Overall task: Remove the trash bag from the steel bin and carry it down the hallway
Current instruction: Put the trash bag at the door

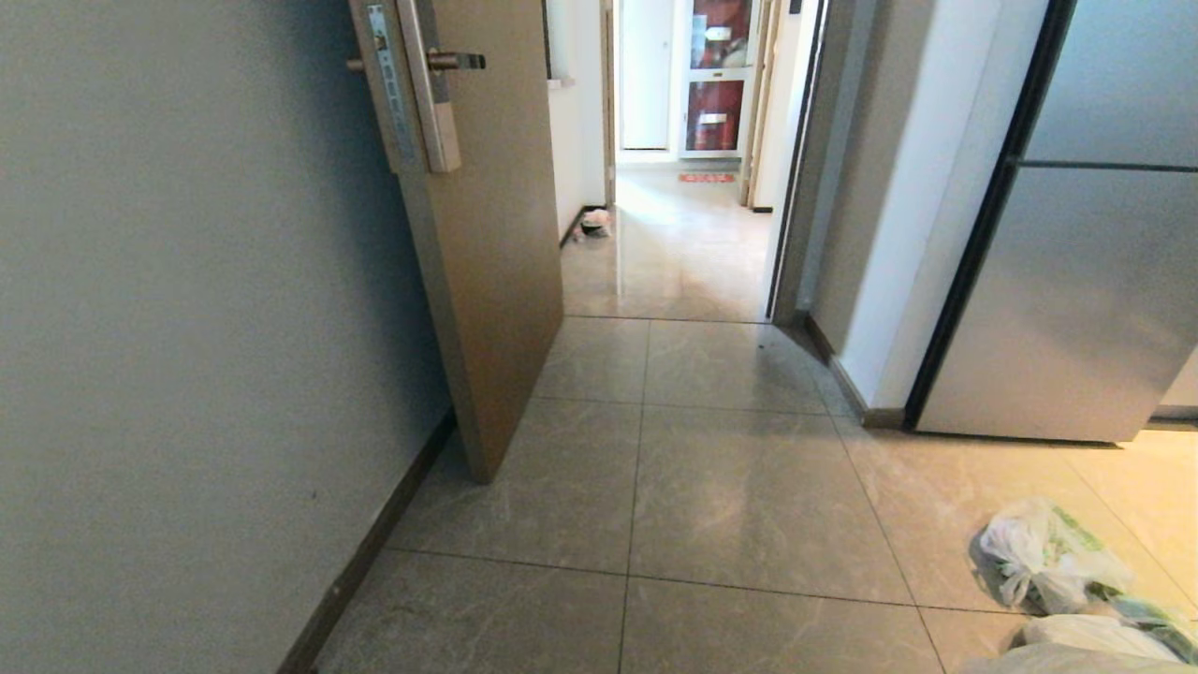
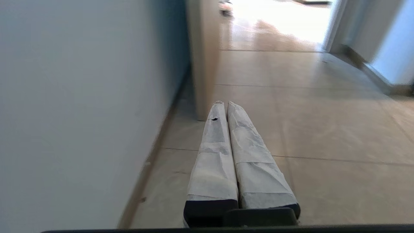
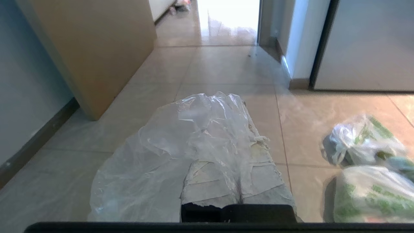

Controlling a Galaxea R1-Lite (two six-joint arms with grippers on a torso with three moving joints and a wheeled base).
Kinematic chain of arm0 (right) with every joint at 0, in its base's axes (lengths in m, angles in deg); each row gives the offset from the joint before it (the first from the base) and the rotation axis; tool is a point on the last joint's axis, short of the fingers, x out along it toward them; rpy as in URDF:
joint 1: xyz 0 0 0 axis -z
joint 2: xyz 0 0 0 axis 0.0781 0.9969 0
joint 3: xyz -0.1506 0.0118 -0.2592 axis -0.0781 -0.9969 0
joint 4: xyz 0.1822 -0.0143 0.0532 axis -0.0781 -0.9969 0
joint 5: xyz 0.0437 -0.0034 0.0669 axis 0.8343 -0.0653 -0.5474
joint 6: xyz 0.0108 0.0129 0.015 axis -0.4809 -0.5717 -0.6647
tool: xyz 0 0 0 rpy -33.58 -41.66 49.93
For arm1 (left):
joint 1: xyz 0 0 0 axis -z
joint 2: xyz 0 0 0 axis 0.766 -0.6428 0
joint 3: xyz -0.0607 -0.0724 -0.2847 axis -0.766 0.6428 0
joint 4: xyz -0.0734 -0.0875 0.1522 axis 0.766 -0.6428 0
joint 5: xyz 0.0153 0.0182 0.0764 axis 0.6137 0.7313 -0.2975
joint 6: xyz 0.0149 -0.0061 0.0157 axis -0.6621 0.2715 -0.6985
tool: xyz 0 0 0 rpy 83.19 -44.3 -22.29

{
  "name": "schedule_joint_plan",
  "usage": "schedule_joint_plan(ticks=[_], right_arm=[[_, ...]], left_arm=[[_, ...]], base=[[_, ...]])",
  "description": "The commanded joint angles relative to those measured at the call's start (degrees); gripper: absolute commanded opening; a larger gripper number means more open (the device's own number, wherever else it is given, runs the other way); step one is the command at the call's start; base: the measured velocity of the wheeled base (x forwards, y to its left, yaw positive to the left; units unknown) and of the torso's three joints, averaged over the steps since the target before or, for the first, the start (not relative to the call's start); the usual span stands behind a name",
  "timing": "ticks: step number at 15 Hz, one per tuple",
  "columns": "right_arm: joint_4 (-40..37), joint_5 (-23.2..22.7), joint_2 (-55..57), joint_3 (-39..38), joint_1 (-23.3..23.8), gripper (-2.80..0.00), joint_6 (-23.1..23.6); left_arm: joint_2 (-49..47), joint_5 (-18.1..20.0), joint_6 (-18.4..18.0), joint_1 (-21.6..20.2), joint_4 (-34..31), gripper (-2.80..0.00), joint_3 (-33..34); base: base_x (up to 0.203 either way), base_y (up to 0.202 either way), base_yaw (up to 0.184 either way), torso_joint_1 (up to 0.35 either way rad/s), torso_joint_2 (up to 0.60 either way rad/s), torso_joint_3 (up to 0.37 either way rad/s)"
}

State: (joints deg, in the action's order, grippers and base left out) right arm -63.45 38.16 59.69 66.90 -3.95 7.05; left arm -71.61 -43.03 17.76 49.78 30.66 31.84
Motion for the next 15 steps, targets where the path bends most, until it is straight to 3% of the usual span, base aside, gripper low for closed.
schedule_joint_plan(ticks=[1,8,15], right_arm=[[0.03,-0.05,-0.01,-0.09,0.01,-2.8,0.15],[-0.15,0.13,-0.01,-0.09,0.0,-2.8,0.06],[-0.06,-0.05,-0.01,-0.09,0.0,-2.8,-0.2]], left_arm=[[-0.02,-0.04,0.0,-0.04,-0.02,-2.8,0.17],[-0.02,-0.04,0.0,-0.04,-0.02,-2.8,0.11],[-0.02,-0.04,0.0,-0.04,-0.02,-2.8,0.15]], base=[[0.008,0.007,-0.098,0.002,0.0,0.0],[0.0,0.008,-0.182,0.002,0.0,0.002],[0.001,0.001,-0.013,0.001,0.0,0.0]])
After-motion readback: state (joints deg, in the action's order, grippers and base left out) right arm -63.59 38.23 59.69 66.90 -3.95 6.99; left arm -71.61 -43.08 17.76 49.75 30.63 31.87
